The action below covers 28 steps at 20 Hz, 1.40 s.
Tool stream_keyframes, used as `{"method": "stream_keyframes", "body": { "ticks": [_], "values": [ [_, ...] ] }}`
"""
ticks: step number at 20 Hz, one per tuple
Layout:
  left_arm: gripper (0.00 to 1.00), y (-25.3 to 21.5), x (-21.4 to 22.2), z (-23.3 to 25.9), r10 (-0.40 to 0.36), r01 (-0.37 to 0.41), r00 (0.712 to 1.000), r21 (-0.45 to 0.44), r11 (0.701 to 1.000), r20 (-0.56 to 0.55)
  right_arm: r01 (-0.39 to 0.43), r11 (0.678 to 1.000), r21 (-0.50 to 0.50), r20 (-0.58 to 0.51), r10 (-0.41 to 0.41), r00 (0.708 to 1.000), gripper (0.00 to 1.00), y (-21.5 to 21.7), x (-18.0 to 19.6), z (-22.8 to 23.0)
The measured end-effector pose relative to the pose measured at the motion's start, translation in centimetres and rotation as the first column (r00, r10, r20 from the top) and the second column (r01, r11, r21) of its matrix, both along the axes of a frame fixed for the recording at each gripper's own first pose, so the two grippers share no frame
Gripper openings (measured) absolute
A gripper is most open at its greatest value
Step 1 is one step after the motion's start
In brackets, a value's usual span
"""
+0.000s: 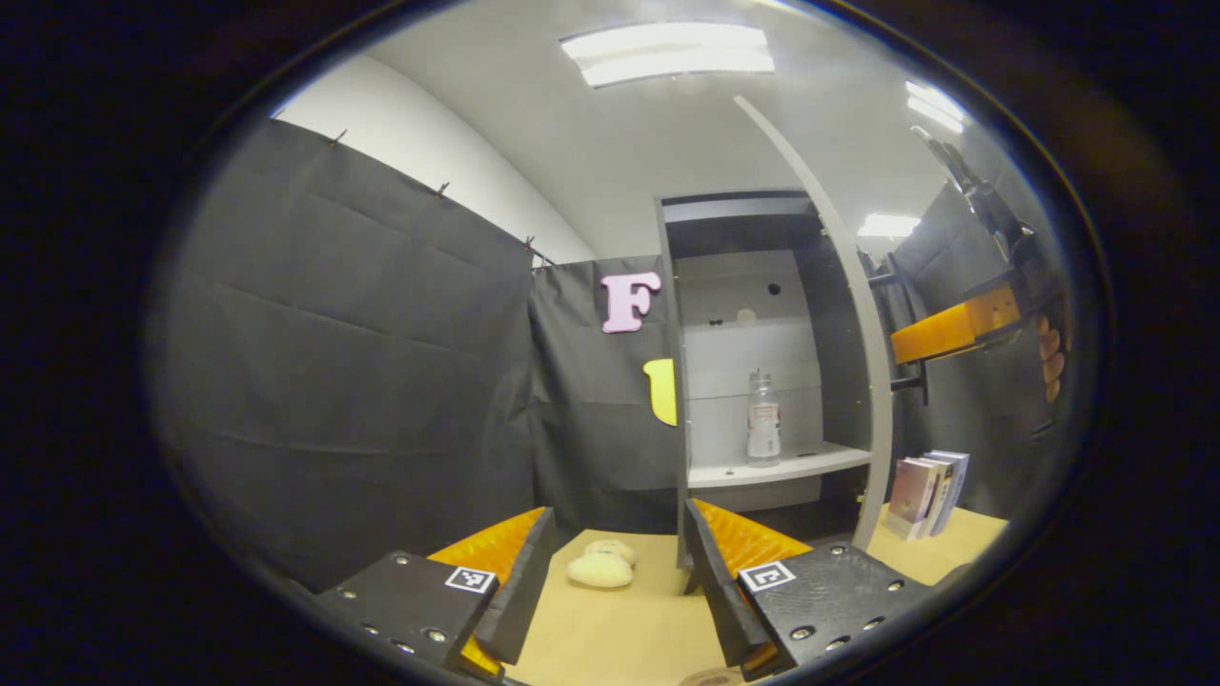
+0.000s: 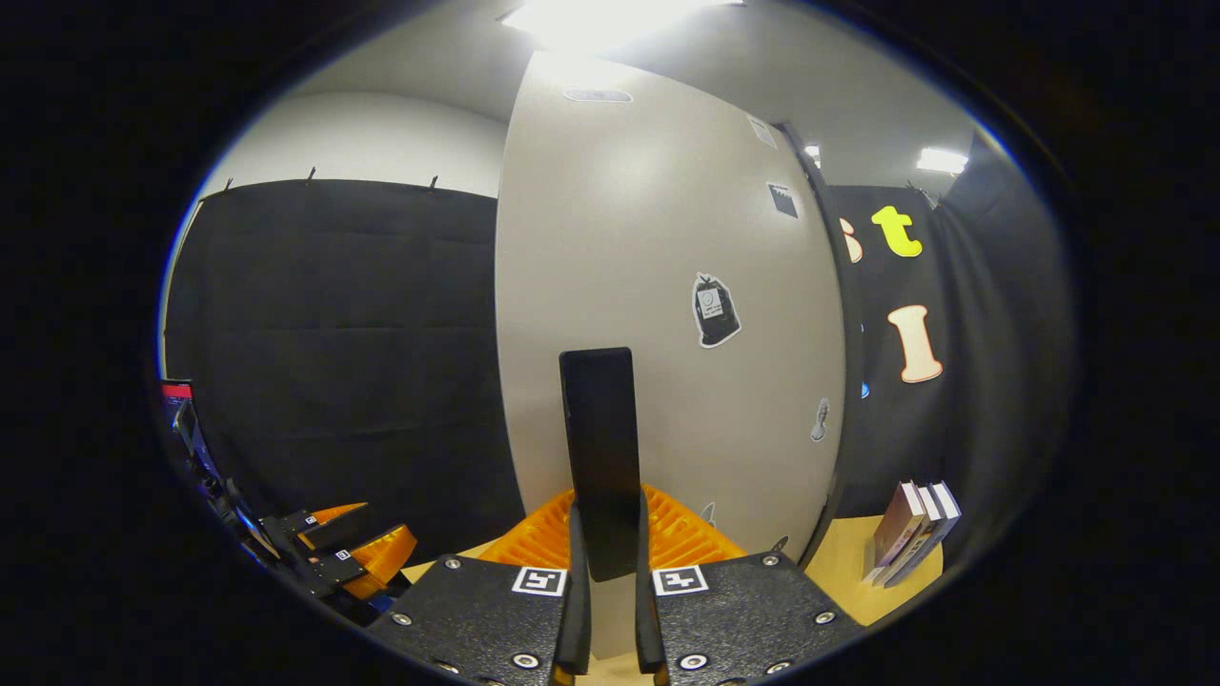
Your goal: Open the cabinet door with the right hand, grasp the bottle in the cabinet with the left hand and place it on the coaster, then close the cabinet door with the right hand.
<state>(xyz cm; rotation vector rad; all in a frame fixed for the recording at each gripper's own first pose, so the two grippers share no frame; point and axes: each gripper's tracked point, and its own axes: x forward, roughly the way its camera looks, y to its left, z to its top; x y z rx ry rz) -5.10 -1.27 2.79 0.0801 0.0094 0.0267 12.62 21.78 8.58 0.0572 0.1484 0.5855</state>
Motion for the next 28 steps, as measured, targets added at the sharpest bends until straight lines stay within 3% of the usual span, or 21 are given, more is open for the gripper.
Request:
{"method": "stream_keyframes", "body": {
  "ticks": [12,15,16,24,28],
  "values": [
    [0.77,-9.7,0.6,1.4,-0.125,0.125,0.992,-0.001,0.992,0.013,0.095,0.995,-0.006,0.003,-0.095,0.995,0.18,-9.3,-1.5,0.1],
    [0.77,-11.3,0.3,1.0,-0.134,0.134,0.991,-0.002,0.991,0.006,0.107,0.994,-0.013,0.01,-0.107,0.994,0.18,-10.8,-1.4,0.1],
    [0.82,-11.7,0.1,1.0,-0.134,0.134,0.991,0.001,0.991,0.005,0.114,0.993,-0.015,0.015,-0.113,0.993,0.18,-11.4,-1.3,0.1],
    [0.82,-14.1,0.2,1.1,-0.125,0.125,0.992,0.014,0.992,-0.007,0.186,0.982,-0.031,0.063,-0.184,0.981,0.16,-16.4,-0.6,0.0],
    [0.83,-15.3,1.2,1.1,-0.138,0.138,0.99,-0.017,0.99,-0.028,0.148,0.989,-0.015,0.064,-0.147,0.987,0.17,-16.3,-0.7,-0.2]
  ]
}}
